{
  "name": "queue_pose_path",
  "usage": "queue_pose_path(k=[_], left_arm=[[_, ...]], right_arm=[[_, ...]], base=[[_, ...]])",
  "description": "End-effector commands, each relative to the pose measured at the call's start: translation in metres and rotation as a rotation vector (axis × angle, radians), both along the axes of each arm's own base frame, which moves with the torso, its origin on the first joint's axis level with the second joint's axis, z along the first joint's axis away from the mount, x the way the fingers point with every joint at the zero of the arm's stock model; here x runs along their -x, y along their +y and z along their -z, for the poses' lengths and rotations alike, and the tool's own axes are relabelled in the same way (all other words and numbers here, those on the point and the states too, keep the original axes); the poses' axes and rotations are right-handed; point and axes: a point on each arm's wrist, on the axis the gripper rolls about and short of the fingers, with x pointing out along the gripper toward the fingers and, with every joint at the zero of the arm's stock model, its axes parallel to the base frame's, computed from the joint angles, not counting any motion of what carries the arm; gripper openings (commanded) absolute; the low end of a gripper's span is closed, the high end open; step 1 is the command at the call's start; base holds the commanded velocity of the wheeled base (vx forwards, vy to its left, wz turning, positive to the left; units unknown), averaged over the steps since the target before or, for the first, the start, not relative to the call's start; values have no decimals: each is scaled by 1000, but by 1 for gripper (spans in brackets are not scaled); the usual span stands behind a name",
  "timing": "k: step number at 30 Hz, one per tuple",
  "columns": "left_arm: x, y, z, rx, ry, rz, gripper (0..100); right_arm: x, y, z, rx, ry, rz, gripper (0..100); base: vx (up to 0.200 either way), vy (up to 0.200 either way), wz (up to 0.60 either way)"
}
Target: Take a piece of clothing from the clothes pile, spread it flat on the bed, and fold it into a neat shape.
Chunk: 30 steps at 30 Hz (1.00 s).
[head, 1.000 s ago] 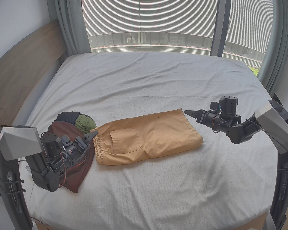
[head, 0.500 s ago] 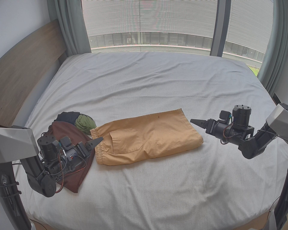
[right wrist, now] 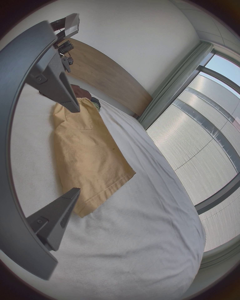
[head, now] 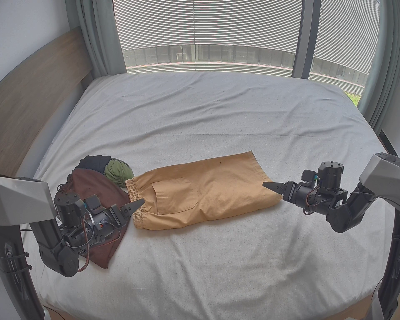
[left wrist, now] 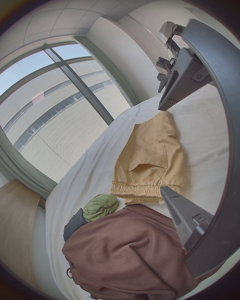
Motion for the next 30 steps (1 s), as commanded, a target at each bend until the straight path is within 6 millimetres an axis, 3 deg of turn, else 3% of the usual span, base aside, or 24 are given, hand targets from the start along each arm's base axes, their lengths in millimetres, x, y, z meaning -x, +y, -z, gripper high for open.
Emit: queue_pose_path(k=[1, 11, 30], left_arm=[[-2, 0, 9, -5, 26, -2, 100], [-3, 2, 10, -6, 27, -8, 100], [-5, 5, 14, -5, 37, -18, 100]], right_arm=[[-6, 1, 25, 10, 55, 2, 100], [-16, 2, 54, 23, 98, 19, 100], [-29, 6, 77, -9, 140, 32, 100]], base=[[0, 0, 0], [0, 0, 0], [0, 0, 0]])
